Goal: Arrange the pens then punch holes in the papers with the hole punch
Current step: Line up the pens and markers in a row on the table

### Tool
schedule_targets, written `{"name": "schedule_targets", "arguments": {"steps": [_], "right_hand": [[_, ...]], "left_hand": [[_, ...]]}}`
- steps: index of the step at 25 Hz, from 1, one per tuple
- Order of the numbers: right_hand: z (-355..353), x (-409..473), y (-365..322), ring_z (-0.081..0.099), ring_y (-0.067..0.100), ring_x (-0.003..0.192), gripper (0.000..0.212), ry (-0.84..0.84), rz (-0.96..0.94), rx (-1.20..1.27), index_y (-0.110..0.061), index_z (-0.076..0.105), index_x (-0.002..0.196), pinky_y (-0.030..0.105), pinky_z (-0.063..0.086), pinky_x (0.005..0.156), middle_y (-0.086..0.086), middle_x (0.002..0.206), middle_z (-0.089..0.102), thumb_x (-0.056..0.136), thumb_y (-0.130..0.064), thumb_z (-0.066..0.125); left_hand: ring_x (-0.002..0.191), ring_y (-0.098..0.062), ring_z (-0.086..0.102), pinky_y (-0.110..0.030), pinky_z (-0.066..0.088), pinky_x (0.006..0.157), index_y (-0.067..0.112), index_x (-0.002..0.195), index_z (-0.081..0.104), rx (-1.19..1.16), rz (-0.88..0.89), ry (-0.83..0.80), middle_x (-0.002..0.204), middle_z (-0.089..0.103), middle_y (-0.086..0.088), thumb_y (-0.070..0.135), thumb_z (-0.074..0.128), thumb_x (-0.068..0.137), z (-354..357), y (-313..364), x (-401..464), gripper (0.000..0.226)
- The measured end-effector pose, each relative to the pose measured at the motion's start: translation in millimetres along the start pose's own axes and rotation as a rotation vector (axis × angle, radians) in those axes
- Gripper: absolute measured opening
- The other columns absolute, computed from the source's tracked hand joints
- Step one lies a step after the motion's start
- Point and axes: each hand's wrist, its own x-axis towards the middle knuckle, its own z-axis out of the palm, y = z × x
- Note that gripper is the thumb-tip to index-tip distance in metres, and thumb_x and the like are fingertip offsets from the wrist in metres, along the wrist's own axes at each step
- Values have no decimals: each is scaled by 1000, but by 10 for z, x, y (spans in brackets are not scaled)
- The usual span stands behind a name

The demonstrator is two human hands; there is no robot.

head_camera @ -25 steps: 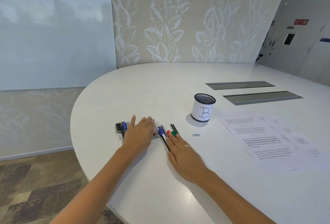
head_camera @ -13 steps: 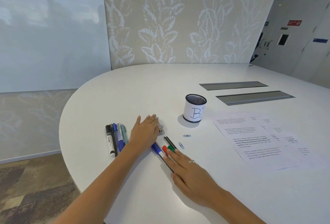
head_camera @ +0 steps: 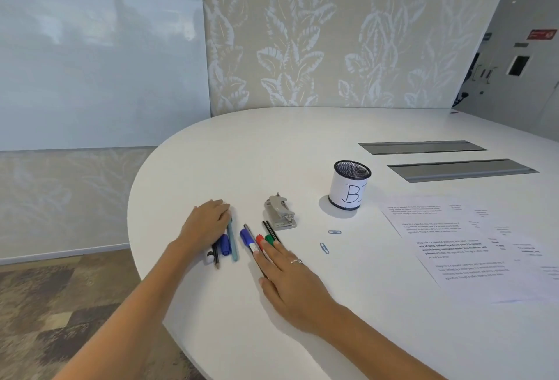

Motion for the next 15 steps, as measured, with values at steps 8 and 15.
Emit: {"name": "schedule_targets", "arguments": {"steps": [8, 15], "right_hand": [[200, 665, -188, 8, 25, 147, 94, 58, 102, 35, -10, 20, 148, 33, 5, 118, 9, 159, 16, 77, -61, -13], [140, 709, -178, 12, 15, 146, 82, 146, 126, 229, -14, 27, 147, 31, 13, 119, 3, 157, 23, 85, -61, 2]], "left_hand": [[112, -18, 55, -27, 39, 90, 10, 116, 65, -206, -19, 162, 124, 64, -3, 18, 40, 97, 58, -42, -79, 32], [111, -20, 54, -31, 41, 88, 10, 111, 66, -210, 5, 166, 119, 65, -3, 19, 41, 96, 77, -45, -52, 30]]}}
